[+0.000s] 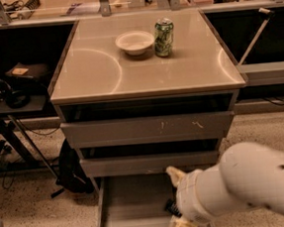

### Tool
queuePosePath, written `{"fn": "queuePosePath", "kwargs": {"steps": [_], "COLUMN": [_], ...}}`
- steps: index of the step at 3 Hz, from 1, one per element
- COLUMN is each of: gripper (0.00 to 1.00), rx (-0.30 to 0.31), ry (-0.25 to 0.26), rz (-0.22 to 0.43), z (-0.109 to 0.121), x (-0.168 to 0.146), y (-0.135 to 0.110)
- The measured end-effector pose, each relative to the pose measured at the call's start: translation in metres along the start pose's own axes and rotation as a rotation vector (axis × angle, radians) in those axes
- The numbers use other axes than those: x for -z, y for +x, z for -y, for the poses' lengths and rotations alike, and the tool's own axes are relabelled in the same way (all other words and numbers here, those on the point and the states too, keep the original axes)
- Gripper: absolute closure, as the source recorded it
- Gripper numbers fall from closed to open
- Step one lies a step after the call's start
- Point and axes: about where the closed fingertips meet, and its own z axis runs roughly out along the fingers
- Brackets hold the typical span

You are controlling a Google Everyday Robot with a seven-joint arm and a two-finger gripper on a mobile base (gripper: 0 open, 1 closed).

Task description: Pick rxbar blueberry from bottom drawer and place on counter

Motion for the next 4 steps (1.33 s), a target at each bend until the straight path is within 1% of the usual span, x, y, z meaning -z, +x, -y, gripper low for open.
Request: {"fn": "queuePosePath", "kwargs": {"steps": [1, 2, 3, 4], "gripper": [0.00, 0.00, 0.00, 0.00], "rx": [-0.101, -0.104, -0.110, -0.119], "ry": [-0.052, -0.049, 0.027, 0.209], "rz": [-0.006, -0.007, 0.066, 0.219], "z": [-0.017, -0.017, 0.018, 0.096], "x": [-0.041, -0.040, -0.044, -0.032], "y": [0.029, 0.030, 0.050, 0.075]}}
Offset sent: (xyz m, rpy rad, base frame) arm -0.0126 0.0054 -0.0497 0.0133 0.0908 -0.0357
